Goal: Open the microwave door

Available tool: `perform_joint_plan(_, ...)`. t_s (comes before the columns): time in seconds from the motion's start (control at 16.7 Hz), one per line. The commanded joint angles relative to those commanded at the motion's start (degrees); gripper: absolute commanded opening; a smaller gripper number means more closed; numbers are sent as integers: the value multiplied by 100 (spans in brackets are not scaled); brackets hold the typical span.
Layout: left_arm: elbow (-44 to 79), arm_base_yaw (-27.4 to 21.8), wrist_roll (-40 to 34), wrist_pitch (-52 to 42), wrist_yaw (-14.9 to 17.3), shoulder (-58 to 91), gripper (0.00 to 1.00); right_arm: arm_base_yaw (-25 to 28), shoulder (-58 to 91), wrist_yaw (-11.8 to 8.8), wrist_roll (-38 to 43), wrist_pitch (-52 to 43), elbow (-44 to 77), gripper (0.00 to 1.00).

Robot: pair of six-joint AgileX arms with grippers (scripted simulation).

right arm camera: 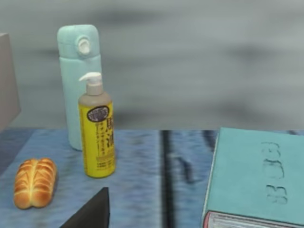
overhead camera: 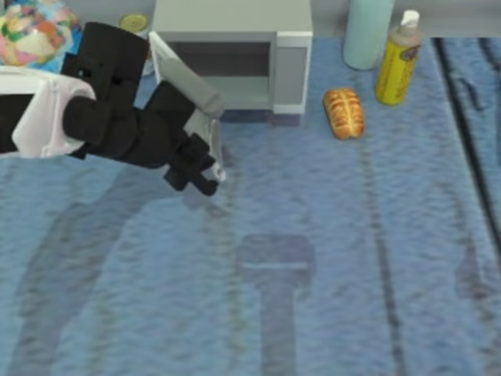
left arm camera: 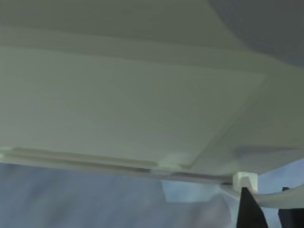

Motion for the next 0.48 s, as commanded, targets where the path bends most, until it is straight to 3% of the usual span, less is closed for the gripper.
perform_joint_plan(0.48, 14, 213, 453, -172, 255, -30, 0, 0, 0, 0, 0, 0, 0, 100)
